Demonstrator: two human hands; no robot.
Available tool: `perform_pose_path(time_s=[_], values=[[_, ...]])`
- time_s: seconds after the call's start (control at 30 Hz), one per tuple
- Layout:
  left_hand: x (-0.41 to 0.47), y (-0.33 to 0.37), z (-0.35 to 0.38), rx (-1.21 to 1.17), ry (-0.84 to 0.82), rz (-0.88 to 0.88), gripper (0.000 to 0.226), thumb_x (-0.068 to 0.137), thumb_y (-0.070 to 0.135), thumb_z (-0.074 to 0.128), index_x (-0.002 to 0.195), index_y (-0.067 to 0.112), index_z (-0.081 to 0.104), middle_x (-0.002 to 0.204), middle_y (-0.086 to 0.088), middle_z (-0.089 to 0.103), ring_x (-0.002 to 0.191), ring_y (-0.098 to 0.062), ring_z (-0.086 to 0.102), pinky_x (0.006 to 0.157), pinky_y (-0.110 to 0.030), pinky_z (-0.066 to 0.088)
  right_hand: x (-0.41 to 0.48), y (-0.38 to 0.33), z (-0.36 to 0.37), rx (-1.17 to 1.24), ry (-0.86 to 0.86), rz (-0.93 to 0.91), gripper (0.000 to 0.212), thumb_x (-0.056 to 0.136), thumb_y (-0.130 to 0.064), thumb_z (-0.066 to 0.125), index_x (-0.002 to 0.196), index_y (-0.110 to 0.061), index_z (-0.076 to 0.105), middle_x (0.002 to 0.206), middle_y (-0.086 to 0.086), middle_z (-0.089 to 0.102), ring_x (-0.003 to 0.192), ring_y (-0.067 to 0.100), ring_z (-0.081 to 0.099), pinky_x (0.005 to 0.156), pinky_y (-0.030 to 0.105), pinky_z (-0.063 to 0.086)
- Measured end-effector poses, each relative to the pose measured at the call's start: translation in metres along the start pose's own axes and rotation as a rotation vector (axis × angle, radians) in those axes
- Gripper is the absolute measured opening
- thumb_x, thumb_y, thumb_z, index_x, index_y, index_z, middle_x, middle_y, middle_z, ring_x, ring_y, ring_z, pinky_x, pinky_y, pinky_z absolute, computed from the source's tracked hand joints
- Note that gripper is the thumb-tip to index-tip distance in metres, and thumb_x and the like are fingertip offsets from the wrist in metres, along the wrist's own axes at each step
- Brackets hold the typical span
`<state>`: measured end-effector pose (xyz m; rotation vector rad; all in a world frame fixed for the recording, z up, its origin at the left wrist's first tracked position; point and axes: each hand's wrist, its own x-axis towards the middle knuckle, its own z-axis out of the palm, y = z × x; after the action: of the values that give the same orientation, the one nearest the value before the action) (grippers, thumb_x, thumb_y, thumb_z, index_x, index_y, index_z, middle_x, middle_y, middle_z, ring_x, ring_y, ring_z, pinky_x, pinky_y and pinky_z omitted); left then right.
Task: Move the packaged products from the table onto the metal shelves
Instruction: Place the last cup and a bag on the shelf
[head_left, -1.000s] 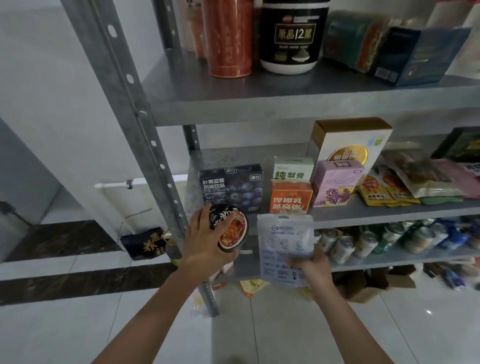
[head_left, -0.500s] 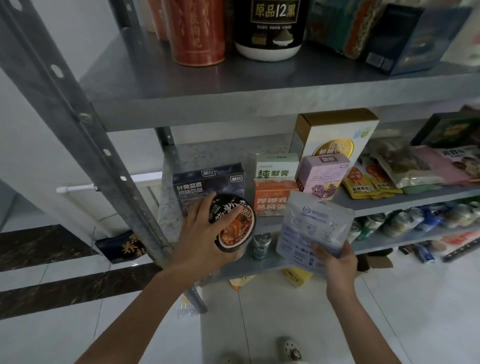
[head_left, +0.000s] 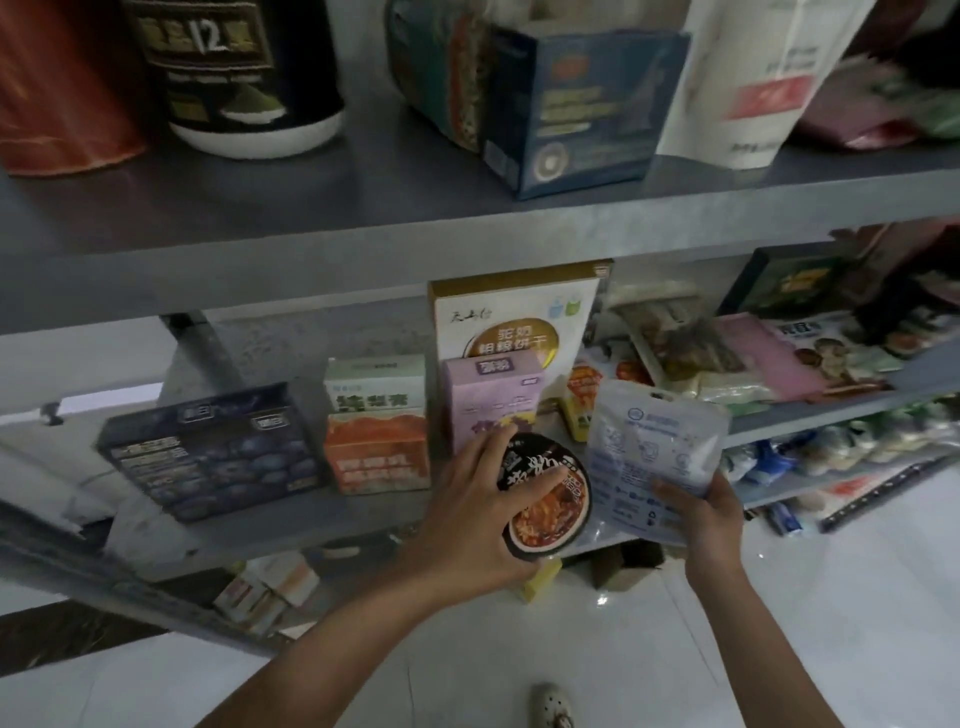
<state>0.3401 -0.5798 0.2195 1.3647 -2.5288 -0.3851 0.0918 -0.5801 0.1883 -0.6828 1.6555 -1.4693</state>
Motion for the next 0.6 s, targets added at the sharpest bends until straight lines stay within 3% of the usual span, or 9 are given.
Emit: perform_pose_path(time_s=[0.17,0.37,0.43,0.5,0.6], values=[[0.07,0.047,0.017,0.031,0.035,0.04,0.081,0.076,0.063,0.065,0.145,0.048,0.024,0.156,0.001,-0.005,0.144,-0.021,-0.012,0.117,-0.043,0.009,0.08,-0.029,-0.048,-0.026,-0.056,0.043,0.042,0.078,0.006,0.068,0.113,-0.012,0.055,0.093,0.002,0.064,0.08,0.018,0.061,0.059,0.03,0.047],[0.117,0.067,0.023,0.084,0.066,-0.031,0.08,0.077,0.062,0.065,0.145,0.049,0.025,0.158,-0.002,-0.004,0.145,-0.024,-0.006,0.118,-0.047,0.014,0.17,-0.057,-0.06,-0.154,-0.213,-0.067,0.045,0.083,-0.001,0.066,0.119,-0.011,0.042,0.105,0.004,0.059,0.085,0.015,0.062,0.058,0.027,0.053],[0.123,0.068,0.026,0.096,0.082,-0.037,0.08,0.075,0.062,0.066,0.144,0.047,0.028,0.158,-0.004,0.003,0.144,-0.026,0.002,0.116,-0.049,0.019,0.205,-0.062,-0.054,-0.329,-0.288,-0.136,0.046,0.082,-0.004,0.069,0.121,-0.005,0.044,0.112,0.012,0.06,0.092,0.022,0.064,0.07,0.039,0.057],[0.128,0.066,0.028,0.109,0.092,-0.048,0.08,0.073,0.061,0.068,0.143,0.046,0.031,0.157,-0.006,0.009,0.143,-0.028,0.008,0.113,-0.052,0.024,0.236,-0.063,-0.046,-0.591,-0.327,-0.227,0.053,0.082,-0.009,0.069,0.129,-0.008,0.044,0.121,0.015,0.057,0.105,0.027,0.06,0.082,0.042,0.054],[0.13,0.064,0.033,0.13,0.096,-0.079,0.083,0.071,0.06,0.07,0.142,0.045,0.032,0.156,-0.006,0.011,0.142,-0.029,0.009,0.113,-0.051,0.024,0.254,-0.057,-0.034,-1.036,-0.192,-0.385,0.07,0.089,-0.028,0.063,0.147,-0.018,0.025,0.147,0.018,0.029,0.134,0.036,0.03,0.107,0.05,0.031]])
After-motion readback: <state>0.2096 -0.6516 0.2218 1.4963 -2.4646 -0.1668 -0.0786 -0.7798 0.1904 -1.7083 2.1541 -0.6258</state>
